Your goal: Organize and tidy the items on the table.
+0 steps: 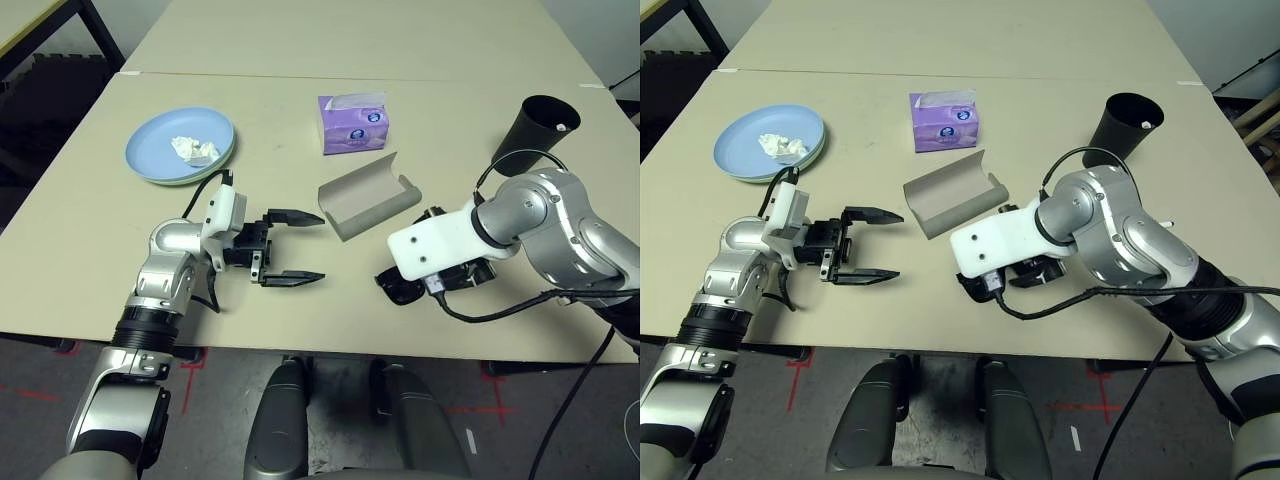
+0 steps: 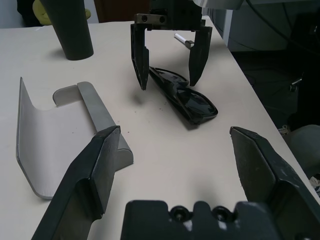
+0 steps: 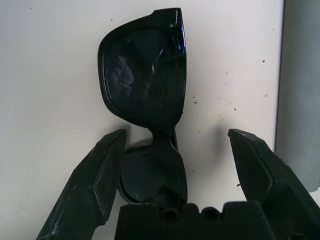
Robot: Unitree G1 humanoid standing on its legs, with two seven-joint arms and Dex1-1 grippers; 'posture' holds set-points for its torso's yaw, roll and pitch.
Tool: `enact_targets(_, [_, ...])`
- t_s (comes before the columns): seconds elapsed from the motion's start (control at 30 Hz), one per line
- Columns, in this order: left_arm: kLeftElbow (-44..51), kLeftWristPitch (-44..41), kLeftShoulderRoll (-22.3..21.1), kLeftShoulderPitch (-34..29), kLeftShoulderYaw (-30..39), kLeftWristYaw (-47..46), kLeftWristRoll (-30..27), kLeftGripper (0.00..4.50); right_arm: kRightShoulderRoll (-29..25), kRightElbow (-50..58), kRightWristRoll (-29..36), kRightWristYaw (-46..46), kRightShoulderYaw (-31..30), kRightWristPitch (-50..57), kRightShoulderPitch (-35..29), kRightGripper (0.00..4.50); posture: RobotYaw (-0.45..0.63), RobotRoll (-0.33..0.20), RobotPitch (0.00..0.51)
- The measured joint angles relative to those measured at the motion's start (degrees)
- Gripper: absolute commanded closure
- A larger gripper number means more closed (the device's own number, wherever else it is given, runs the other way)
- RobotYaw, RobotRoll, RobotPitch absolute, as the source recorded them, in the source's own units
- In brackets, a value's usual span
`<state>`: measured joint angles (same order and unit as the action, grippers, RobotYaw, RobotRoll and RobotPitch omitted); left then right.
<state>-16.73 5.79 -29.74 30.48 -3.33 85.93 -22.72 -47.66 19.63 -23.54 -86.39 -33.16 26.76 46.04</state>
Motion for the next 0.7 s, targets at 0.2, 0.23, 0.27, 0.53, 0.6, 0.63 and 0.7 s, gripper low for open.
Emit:
enact_targets(0.2, [0.0,0.0,-0.1,0.0,0.0,0.0,0.1,0.04,0.6,0.0,-0.6,0.0,-0.1,0.0,-1.0,0.00,0.20,0.000,0.228])
enact_targets(0.23, [0.0,0.0,-0.1,0.0,0.0,0.0,0.1,0.04,0.6,0.0,-0.8,0.0,-0.1,0.0,-1.3,0.00,0.20,0.000,0.228])
enact_targets(0.27, [0.0,0.0,-0.2,0.0,0.0,0.0,0.1,0.04,0.6,0.0,-0.9,0.1,-0.1,0.0,-1.7,0.00,0.20,0.000,0.228])
enact_targets(0.53, [0.0,0.0,-0.4,-0.1,0.0,0.0,0.1,0.04,0.7,-1.6,-1.5,0.2,-0.2,-1.0,-2.5,0.00,0.20,0.000,0.228])
enact_targets(0.6, [0.0,0.0,-0.4,-0.1,0.0,0.0,0.1,0.04,0.8,-1.8,-1.5,0.2,-0.2,-1.3,-2.6,0.00,0.20,0.000,0.228])
enact_targets(0.63, [0.0,0.0,-0.4,-0.1,0.0,0.0,0.1,0.04,0.8,-1.8,-1.5,0.3,-0.2,-1.6,-2.6,0.00,0.20,0.000,0.228])
enact_targets(0.7, [0.0,0.0,-0.4,-0.1,0.0,0.0,0.1,0.04,0.9,-1.9,-1.8,0.3,-0.2,-2.1,-2.6,0.00,0.20,0.000,0.228])
